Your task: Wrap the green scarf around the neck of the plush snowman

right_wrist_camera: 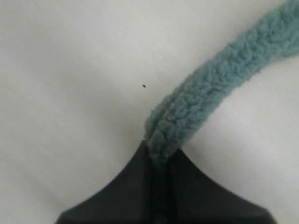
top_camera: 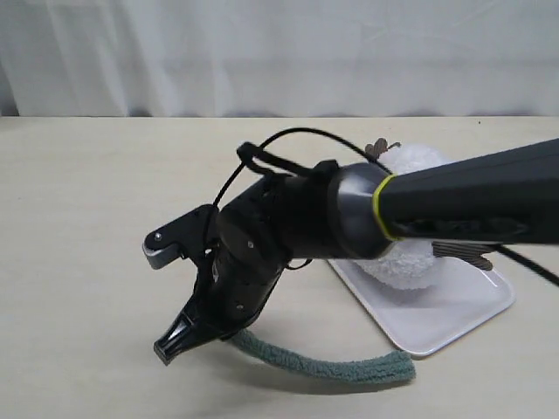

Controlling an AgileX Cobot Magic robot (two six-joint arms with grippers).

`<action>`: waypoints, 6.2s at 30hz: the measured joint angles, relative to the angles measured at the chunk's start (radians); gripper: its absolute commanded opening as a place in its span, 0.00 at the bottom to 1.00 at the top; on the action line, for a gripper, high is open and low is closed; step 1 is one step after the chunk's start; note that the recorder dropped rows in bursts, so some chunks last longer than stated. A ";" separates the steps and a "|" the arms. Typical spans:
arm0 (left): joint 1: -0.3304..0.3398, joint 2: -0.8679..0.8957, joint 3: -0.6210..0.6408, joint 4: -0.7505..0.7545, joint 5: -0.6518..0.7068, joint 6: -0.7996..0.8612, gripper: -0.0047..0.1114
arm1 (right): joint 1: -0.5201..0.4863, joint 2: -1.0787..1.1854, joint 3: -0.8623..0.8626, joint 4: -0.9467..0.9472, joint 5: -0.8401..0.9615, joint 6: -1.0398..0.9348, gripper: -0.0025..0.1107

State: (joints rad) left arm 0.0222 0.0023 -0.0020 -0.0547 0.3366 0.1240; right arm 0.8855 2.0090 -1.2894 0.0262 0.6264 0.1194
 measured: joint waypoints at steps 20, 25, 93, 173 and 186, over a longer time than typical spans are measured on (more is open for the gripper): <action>0.000 0.000 0.000 0.000 0.000 0.000 0.04 | 0.000 -0.510 -0.051 -0.423 0.381 0.085 0.06; 0.000 0.000 0.000 0.000 0.000 0.000 0.04 | 0.000 -0.523 -0.051 -0.578 0.485 0.130 0.06; 0.000 0.000 0.000 0.000 -0.002 0.000 0.04 | -0.393 -0.401 0.047 -0.765 0.337 0.338 0.30; 0.000 0.000 0.000 0.000 -0.002 0.000 0.04 | -0.480 -0.415 0.023 -0.357 0.318 0.075 0.66; 0.000 0.000 0.000 0.000 -0.002 0.000 0.04 | -0.487 -0.415 0.023 -0.349 0.319 0.075 0.66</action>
State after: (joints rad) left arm 0.0222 0.0023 -0.0020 -0.0547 0.3348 0.1240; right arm 0.3986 1.5943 -1.2664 -0.3227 0.9456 0.1944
